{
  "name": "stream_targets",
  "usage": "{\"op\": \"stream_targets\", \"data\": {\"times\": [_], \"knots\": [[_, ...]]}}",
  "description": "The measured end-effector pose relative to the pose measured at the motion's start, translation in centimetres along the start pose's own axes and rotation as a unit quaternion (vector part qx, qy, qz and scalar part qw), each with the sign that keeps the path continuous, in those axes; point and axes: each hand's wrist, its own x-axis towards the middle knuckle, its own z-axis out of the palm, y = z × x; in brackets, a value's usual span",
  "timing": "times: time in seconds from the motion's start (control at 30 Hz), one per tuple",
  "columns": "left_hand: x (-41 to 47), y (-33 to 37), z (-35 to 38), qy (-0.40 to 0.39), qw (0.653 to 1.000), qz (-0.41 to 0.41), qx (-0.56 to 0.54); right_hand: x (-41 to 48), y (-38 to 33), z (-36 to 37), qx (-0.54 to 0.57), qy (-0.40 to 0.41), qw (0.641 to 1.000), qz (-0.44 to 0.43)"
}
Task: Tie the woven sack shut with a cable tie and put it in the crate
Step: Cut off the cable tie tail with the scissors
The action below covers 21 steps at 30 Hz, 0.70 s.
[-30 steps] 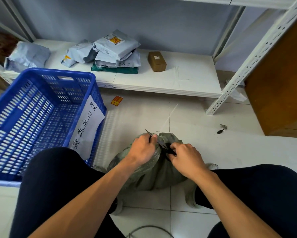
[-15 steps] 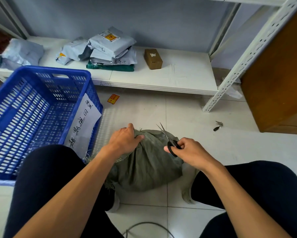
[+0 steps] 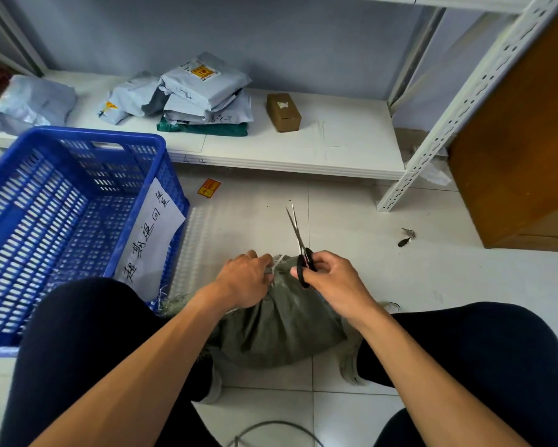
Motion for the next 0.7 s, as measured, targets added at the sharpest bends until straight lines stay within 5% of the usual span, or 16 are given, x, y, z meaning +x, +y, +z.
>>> {"op": "stream_targets", "data": {"times": [0.47, 0.7], "knots": [[-0.7, 1.2, 1.3, -0.084, 0.993, 0.074, -0.033, 0.1, 0.0, 2.5, 0.142, -0.012, 0.989, 0.037], [-0.4, 1.3, 1.6, 0.039, 0.996, 0.069, 0.028, 0.5, -0.4, 1.6, 0.200, -0.026, 0.978, 0.053]]}}
